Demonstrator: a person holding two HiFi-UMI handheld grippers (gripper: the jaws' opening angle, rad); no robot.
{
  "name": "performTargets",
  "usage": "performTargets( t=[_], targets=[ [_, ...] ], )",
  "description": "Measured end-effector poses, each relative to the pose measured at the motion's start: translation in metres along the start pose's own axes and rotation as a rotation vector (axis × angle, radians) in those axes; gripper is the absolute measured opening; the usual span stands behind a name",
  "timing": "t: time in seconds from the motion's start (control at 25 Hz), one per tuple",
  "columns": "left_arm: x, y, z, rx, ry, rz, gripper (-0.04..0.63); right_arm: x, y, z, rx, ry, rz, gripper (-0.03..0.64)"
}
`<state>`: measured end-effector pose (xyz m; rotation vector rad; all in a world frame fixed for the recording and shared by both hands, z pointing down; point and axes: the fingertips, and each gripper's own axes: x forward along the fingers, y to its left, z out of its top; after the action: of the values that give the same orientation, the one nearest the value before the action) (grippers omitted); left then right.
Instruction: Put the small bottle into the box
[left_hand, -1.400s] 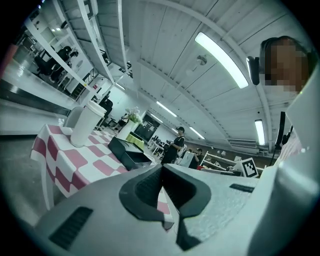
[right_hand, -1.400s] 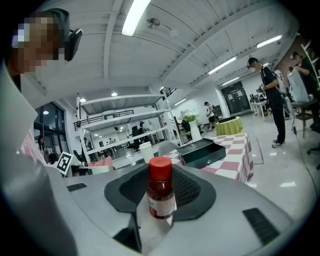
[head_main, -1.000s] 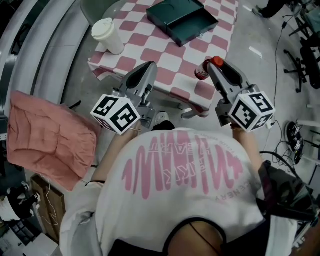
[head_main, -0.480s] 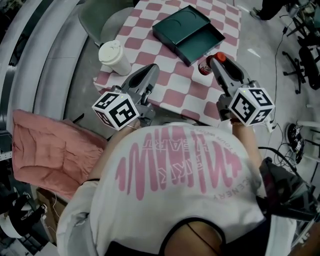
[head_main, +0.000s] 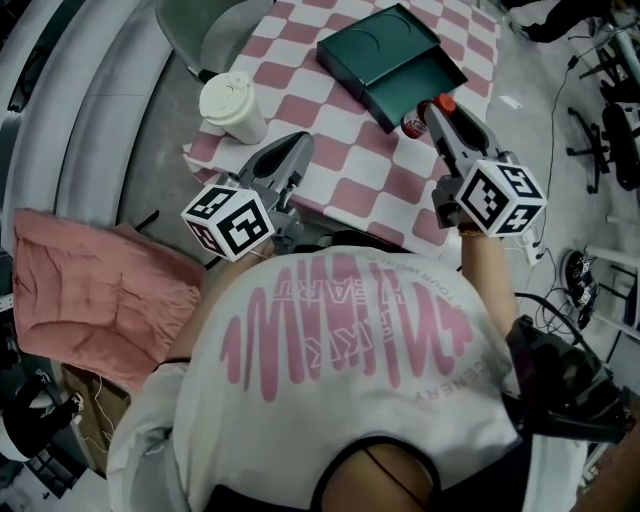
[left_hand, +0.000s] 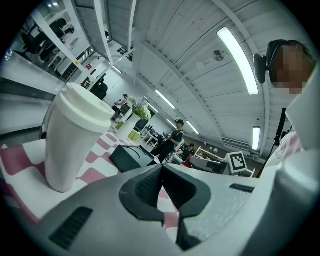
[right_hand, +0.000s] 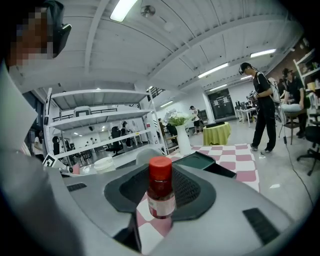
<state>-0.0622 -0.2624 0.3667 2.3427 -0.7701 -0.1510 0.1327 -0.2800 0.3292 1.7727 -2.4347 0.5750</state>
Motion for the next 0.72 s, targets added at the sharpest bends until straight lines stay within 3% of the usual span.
performTargets(
  t=[0.72],
  targets=[
    [-0.015, 0.047, -0.011, -0.054, 0.011, 0.104, 0.008, 0.061, -0.035, -0.031, 0.089, 0.053, -0.074, 0.137]
  ],
)
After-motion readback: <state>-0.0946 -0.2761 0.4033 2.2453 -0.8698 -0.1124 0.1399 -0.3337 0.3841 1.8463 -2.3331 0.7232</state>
